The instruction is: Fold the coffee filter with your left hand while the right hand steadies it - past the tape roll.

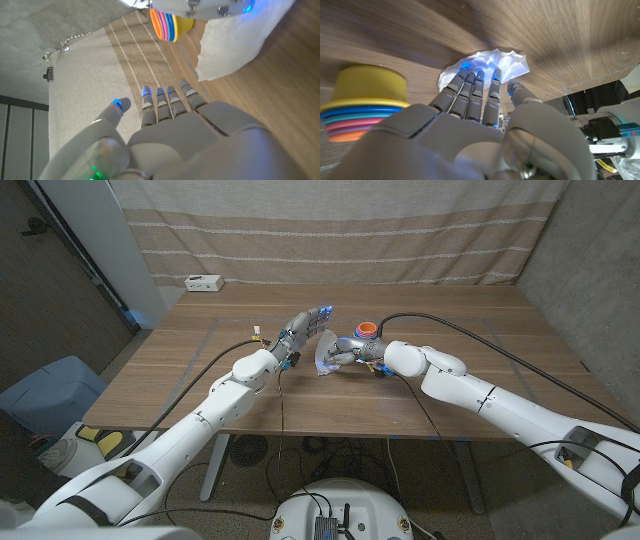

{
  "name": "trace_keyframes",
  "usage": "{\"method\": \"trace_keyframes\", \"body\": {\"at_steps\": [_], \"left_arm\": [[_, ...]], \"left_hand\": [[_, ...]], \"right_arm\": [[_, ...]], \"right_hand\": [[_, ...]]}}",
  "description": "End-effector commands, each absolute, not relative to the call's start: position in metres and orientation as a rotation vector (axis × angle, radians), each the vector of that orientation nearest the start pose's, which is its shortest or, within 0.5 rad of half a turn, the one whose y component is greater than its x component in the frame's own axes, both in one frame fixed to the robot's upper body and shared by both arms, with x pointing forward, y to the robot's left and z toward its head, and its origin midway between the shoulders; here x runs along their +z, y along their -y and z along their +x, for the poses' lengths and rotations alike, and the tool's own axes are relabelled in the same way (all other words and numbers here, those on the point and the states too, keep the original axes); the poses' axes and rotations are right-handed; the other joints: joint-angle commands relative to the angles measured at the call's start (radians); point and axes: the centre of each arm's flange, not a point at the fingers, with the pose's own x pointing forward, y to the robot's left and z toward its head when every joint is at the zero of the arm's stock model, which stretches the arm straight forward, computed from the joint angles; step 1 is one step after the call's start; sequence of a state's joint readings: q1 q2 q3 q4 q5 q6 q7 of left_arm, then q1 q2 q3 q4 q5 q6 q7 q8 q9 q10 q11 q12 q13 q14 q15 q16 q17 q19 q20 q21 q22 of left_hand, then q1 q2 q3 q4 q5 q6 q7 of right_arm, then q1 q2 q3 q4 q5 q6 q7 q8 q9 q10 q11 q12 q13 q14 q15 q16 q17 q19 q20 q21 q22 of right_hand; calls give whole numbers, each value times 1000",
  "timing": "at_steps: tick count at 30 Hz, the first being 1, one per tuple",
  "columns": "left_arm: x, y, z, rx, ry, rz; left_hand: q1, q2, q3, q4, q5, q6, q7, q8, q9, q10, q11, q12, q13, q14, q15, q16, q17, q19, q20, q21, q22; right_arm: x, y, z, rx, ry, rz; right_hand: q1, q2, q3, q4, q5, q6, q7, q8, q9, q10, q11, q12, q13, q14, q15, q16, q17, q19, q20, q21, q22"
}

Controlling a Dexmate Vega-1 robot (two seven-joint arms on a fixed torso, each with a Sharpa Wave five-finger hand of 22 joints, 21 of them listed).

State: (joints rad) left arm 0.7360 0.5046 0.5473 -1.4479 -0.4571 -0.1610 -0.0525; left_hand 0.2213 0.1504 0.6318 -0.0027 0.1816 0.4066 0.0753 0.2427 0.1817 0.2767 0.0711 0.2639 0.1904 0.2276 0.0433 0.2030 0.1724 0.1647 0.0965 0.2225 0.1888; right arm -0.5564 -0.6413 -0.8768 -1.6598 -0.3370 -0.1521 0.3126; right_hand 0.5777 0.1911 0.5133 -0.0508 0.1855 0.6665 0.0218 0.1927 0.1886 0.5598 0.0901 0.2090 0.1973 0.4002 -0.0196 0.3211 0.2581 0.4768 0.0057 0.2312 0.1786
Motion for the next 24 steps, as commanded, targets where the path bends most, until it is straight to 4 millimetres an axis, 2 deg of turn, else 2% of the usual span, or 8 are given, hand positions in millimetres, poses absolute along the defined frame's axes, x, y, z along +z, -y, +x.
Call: {"method": "trace_keyframes", "body": {"at_steps": [1, 2, 4, 6, 11, 15, 21, 24], "left_arm": [[61, -197, 617, -249, 743, 616], [64, -198, 617, -236, 745, 645], [69, -200, 616, -220, 739, 696], [77, -201, 617, -212, 717, 787], [86, -195, 620, -222, 668, 950], [93, -191, 624, -255, 637, 1034], [103, -181, 631, -315, 595, 1160], [106, -175, 634, -342, 575, 1224]], "left_hand": [[6, 18, 35, 4, 18, 172, 55, 32, 12, 158, 18, 50, 23, 123, 25, 32, 21, 20, 3, 14, 10], [9, 26, 36, 5, 20, 213, 71, 44, 16, 175, 17, 57, 29, 156, 27, 49, 32, 33, 5, 21, 13], [20, 32, 28, 0, 25, 285, 81, 70, 33, 253, 37, 91, 50, 212, 21, 95, 69, 61, 1, 39, 21], [39, 34, 23, -16, 32, 355, 87, 100, 49, 325, 25, 128, 71, 263, 17, 139, 103, 86, 2, 58, 29], [64, 33, 15, -36, 40, 409, 103, 122, 68, 379, 26, 162, 97, 316, 10, 194, 147, 132, -1, 88, 38], [73, 28, 33, -43, 52, 345, 76, 94, 75, 310, 19, 137, 109, 257, 2, 163, 143, 123, -2, 94, 41], [73, 24, 46, -44, 57, 328, 72, 80, 70, 286, 14, 126, 112, 228, 1, 134, 123, 108, -5, 92, 40], [71, 24, 51, -41, 58, 322, 69, 73, 67, 278, 11, 122, 113, 219, -1, 122, 114, 96, 3, 89, 39]], "right_arm": [[-24, 96, 621, 539, 473, -1372], [-23, 96, 621, 539, 471, -1371], [-23, 97, 622, 538, 471, -1367], [-23, 97, 622, 539, 470, -1368], [-22, 96, 623, 538, 468, -1369], [-21, 96, 624, 539, 468, -1368], [-21, 96, 625, 541, 467, -1368], [-21, 96, 625, 541, 466, -1372]], "right_hand": [[-3, -1, 7, 1, 1, 13, 0, 3, 1, 8, 1, 7, 5, 11, 0, 0, 2, 6, 3, 2, 4], [-2, -1, 8, 1, 1, 14, 0, 3, 1, 8, 3, 7, 5, 11, 0, 0, 2, 6, 3, 2, 4], [-2, -1, 8, 1, 1, 14, 0, 3, 1, 8, 0, 7, 5, 11, 0, -1, 2, 6, 3, 2, 4], [-1, 0, 9, 0, 1, 14, 0, 3, 1, 8, 0, 7, 5, 11, 0, -1, 2, 7, 2, 2, 4], [0, 0, 10, 0, 1, 15, 1, 3, 1, 8, 3, 7, 5, 11, 0, -1, 2, 7, 2, 2, 4], [0, 0, 10, 0, 1, 15, 2, 3, 1, 9, 2, 7, 5, 12, 1, -1, 3, 7, 2, 2, 4], [1, 0, 10, 0, 1, 15, 1, 2, 1, 11, 2, 7, 5, 13, 1, -1, 3, 8, 1, 2, 4], [1, 0, 10, 0, 1, 15, 1, 2, 1, 9, 7, 6, 5, 12, 1, -1, 3, 8, 2, 2, 4]]}}
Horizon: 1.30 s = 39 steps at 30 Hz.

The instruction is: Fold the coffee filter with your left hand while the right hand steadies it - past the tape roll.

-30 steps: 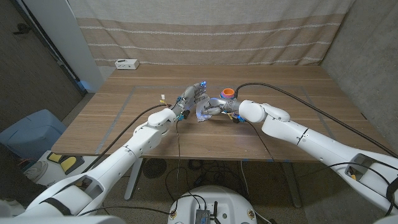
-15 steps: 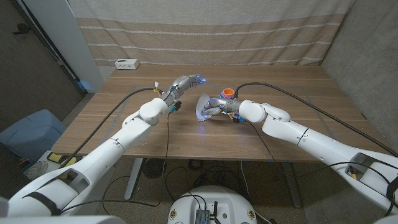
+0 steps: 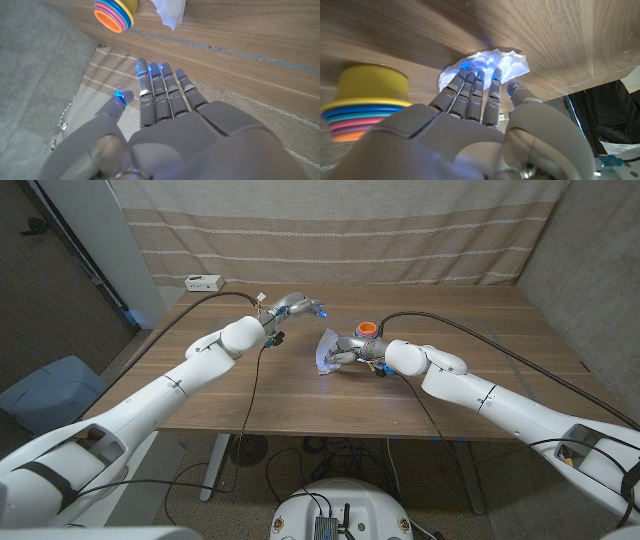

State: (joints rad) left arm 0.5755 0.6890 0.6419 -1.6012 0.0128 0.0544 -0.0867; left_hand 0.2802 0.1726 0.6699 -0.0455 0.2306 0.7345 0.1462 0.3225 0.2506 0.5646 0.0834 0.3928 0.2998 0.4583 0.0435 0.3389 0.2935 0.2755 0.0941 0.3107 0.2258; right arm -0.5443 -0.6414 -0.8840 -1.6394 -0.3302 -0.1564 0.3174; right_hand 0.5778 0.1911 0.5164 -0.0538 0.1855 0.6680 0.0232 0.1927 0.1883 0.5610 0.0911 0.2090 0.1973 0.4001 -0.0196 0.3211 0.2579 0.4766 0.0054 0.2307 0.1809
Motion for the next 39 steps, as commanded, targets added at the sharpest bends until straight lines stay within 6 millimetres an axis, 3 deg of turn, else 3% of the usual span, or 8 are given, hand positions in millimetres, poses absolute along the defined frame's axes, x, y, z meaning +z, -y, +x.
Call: {"method": "trace_keyframes", "body": {"at_steps": [1, 7, 14, 17, 26, 31, 39], "left_arm": [[107, -173, 635, -348, 569, 1241], [112, -161, 639, -376, 524, 1337], [119, -151, 641, -383, 493, 1425], [121, -146, 644, -405, 470, 1454], [119, -132, 652, -469, 395, 1521], [112, -124, 655, -502, 362, 1564], [100, -115, 657, -557, 328, 1590]], "left_hand": [[11, 1, 14, 3, 9, -1, -1, -6, -2, -11, -1, -8, 3, -12, -2, -15, -9, -16, 6, 1, 2], [-19, 6, 10, 40, 2, 76, 20, 18, 1, 72, 8, 21, 10, 59, -1, 2, -17, -8, 7, 11, 0], [-14, 18, -1, 44, -5, 147, 47, 49, 19, 159, 17, 62, 28, 131, 8, 53, 17, 24, 9, 33, 2], [-4, 35, 14, 50, 0, 150, 48, 51, 25, 161, 24, 66, 33, 138, 10, 60, 26, 44, 12, 45, 3], [1, 30, 35, 68, 5, 133, 45, 44, 35, 134, 22, 60, 43, 111, 5, 48, 32, 32, 15, 48, 6], [-13, 16, 38, 95, 3, 98, 37, 30, 44, 96, 20, 46, 50, 75, 8, 28, 33, 12, 16, 47, 7], [-25, 15, 36, 112, -1, 88, 37, 26, 47, 91, 19, 44, 53, 73, 11, 24, 33, 8, 16, 49, 7]], "right_arm": [[-21, 96, 625, 542, 466, -1370], [-22, 97, 623, 539, 471, -1367], [-23, 98, 621, 538, 474, -1366], [-23, 99, 620, 537, 478, -1366], [-24, 98, 616, 538, 483, -1368], [-25, 97, 615, 539, 488, -1369], [-25, 95, 614, 539, 485, -1375]], "right_hand": [[0, 0, 7, 3, 1, 13, 0, 2, 2, 8, 2, 6, 5, 12, 1, -1, 4, 8, 2, 2, 2], [2, 1, 8, 2, 1, 15, -1, 2, 2, 8, 4, 6, 5, 13, 0, -1, 4, 9, 1, 2, 2], [3, 0, 9, 2, 1, 16, 0, 2, 2, 10, 2, 6, 5, 13, 1, -1, 5, 9, 1, 2, 2], [3, 0, 10, 2, 1, 17, -1, 2, 2, 10, 2, 6, 5, 14, 1, -1, 5, 10, 0, 2, 2], [4, 0, 10, 1, 1, 17, 0, 2, 2, 13, 3, 6, 5, 14, 1, -1, 6, 10, 1, 1, 2], [6, 0, 12, 0, 1, 21, 0, 3, 2, 15, 3, 7, 5, 16, 2, -1, 5, 11, 1, 1, 2], [7, 0, 13, 0, 1, 22, 1, 2, 2, 15, 4, 6, 5, 17, 2, -2, 6, 12, 1, 1, 2]]}}
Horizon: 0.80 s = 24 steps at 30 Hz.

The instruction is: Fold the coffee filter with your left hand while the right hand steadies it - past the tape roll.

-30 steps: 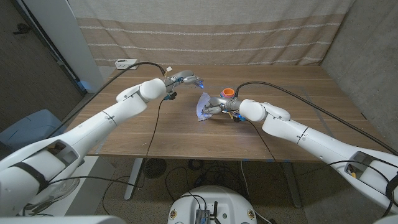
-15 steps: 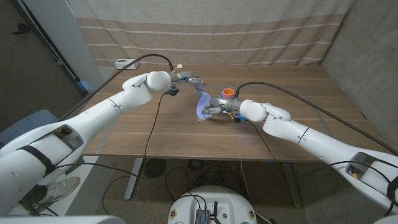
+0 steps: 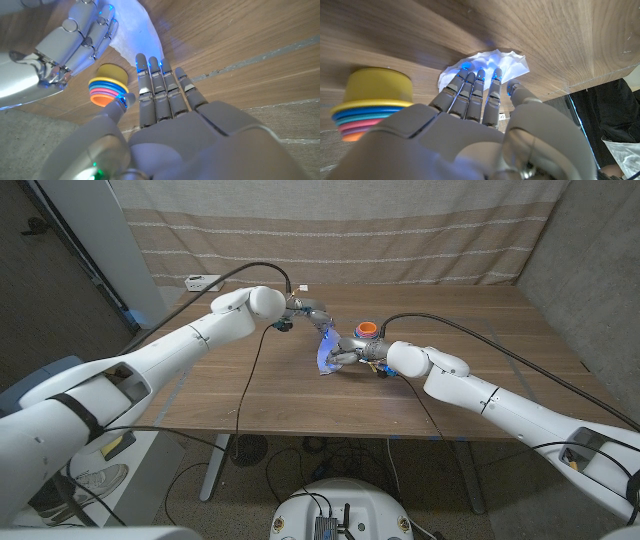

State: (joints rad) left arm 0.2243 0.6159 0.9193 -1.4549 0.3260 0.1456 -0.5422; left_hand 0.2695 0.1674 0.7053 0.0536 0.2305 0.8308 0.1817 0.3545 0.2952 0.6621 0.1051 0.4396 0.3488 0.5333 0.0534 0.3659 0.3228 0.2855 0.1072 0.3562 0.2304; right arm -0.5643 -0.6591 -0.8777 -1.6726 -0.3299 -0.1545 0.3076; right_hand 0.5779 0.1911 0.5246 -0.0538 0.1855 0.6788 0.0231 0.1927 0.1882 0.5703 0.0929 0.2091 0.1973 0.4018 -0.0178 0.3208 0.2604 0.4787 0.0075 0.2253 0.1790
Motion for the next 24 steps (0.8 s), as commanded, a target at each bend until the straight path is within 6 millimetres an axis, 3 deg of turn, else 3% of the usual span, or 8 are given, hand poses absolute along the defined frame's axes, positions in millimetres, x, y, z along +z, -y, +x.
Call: {"method": "trace_keyframes", "body": {"at_steps": [1, 5, 11, 24], "left_arm": [[99, -115, 657, -561, 322, 1594], [96, -114, 658, -552, 293, 1628], [93, -113, 662, -567, 261, 1637], [90, -117, 678, -637, 175, 1579]], "left_hand": [[-15, 21, 0, 15, -1, -8, 2, -6, 3, -6, -2, -2, 4, -3, 0, -3, 4, -2, 3, 4, 3], [-21, 19, -2, 23, -4, -6, 2, -6, 5, -2, -4, -1, 5, 3, -2, -2, 3, 2, 3, 7, 3], [-38, 6, 6, 38, -16, -51, -12, -28, 9, -62, -6, -32, 8, -66, 3, -56, -28, -25, 6, 4, 1], [-73, -9, -11, 64, -35, -97, -12, -58, -1, -91, 4, -52, 8, -79, 22, -79, -50, -33, 17, 5, -3]], "right_arm": [[-25, 94, 614, 539, 484, -1375], [-25, 93, 614, 541, 490, -1378], [-24, 92, 615, 543, 492, -1380], [-28, 91, 620, 556, 469, -1393]], "right_hand": [[7, 0, 4, 0, 1, 11, 1, 2, 2, 6, 2, 6, 5, 15, -1, -1, 4, 10, -1, 7, 4], [7, 0, 5, 1, 1, 14, 3, 3, 2, 5, 3, 6, 5, 15, -1, -1, 4, 10, -1, 7, 4], [8, 0, 7, 0, 1, 21, 6, 5, 2, 15, 7, 9, 5, 23, -2, 0, 3, 17, -2, 9, 4], [11, 1, 12, -1, 2, 43, 14, 11, 1, 30, 13, 13, 5, 36, -5, 2, 3, 20, -3, 9, 4]]}}
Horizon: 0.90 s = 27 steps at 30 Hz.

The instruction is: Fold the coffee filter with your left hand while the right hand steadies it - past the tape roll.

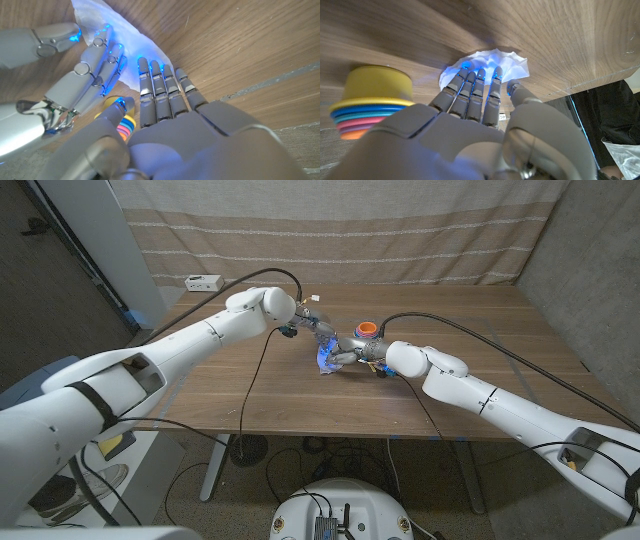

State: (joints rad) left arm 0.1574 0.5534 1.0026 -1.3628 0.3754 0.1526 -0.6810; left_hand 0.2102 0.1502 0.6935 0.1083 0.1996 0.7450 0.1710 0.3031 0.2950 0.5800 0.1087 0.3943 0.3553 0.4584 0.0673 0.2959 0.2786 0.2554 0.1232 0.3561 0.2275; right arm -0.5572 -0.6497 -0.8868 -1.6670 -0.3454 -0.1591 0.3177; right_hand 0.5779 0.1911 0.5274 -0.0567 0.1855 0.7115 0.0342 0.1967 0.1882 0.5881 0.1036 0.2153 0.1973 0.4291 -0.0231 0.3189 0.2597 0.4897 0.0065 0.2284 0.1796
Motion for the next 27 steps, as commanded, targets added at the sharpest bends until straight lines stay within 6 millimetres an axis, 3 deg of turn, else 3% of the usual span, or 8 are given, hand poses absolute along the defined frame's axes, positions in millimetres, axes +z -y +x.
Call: {"method": "trace_keyframes", "body": {"at_steps": [1, 9, 14, 17, 21, 27], "left_arm": [[91, -118, 678, -639, 179, 1569], [108, -126, 672, -583, 323, 1472], [120, -129, 664, -529, 425, 1418], [125, -128, 661, -488, 458, 1428], [129, -127, 660, -436, 465, 1462], [129, -124, 667, -429, 410, 1499]], "left_hand": [[-16, 8, 0, 10, -5, -13, -1, -8, -1, -11, 2, -8, 1, -8, 8, -11, -7, -3, 2, 5, 0], [-24, 3, -2, 12, -9, -24, 0, -16, -5, -20, 1, -18, -4, -12, 14, -21, -18, -7, 7, 5, -2], [-35, 18, -23, 9, -15, 10, 18, 3, 10, 49, 9, 16, 11, 48, 23, 19, 10, -9, 7, 10, -2], [-25, 27, -31, -6, -14, 23, 1, 16, 28, 76, 11, 46, 32, 88, 24, 53, 42, -6, 3, 16, 2], [-17, 31, -33, -15, -13, 9, -12, 19, 42, 74, 5, 60, 49, 87, 19, 67, 65, -12, 3, 20, 10], [-3, 38, -37, -25, -13, 7, -21, 37, 71, 85, 2, 93, 85, 112, 18, 109, 110, -4, 10, 37, 28]], "right_arm": [[-28, 91, 621, 556, 470, -1394], [-27, 92, 624, 556, 466, -1403], [-28, 93, 626, 560, 461, -1408], [-28, 93, 626, 557, 464, -1410], [-28, 94, 627, 557, 468, -1406], [-28, 96, 626, 557, 473, -1401]], "right_hand": [[12, 1, 9, 1, 2, 13, 3, 8, 1, 12, 2, 7, 5, 10, 1, 5, 3, 10, -2, 6, 4], [13, 1, 11, 2, 2, 17, 3, 7, 1, 16, 3, 7, 5, 12, 2, 4, 3, 12, -2, 7, 3], [13, 1, 12, 2, 2, 28, 5, 10, 1, 21, 3, 9, 5, 18, 2, 6, 3, 18, -3, 9, 3], [15, 2, 14, 1, 2, 30, 5, 9, 1, 25, 3, 10, 5, 20, 2, 7, 3, 19, -3, 9, 3], [16, 2, 15, 0, 2, 33, 7, 10, 1, 26, 4, 10, 5, 21, 3, 7, 3, 19, -4, 9, 3], [17, 2, 16, 1, 2, 34, 7, 8, 1, 26, 8, 9, 5, 23, 2, 7, 4, 20, -5, 9, 3]]}}
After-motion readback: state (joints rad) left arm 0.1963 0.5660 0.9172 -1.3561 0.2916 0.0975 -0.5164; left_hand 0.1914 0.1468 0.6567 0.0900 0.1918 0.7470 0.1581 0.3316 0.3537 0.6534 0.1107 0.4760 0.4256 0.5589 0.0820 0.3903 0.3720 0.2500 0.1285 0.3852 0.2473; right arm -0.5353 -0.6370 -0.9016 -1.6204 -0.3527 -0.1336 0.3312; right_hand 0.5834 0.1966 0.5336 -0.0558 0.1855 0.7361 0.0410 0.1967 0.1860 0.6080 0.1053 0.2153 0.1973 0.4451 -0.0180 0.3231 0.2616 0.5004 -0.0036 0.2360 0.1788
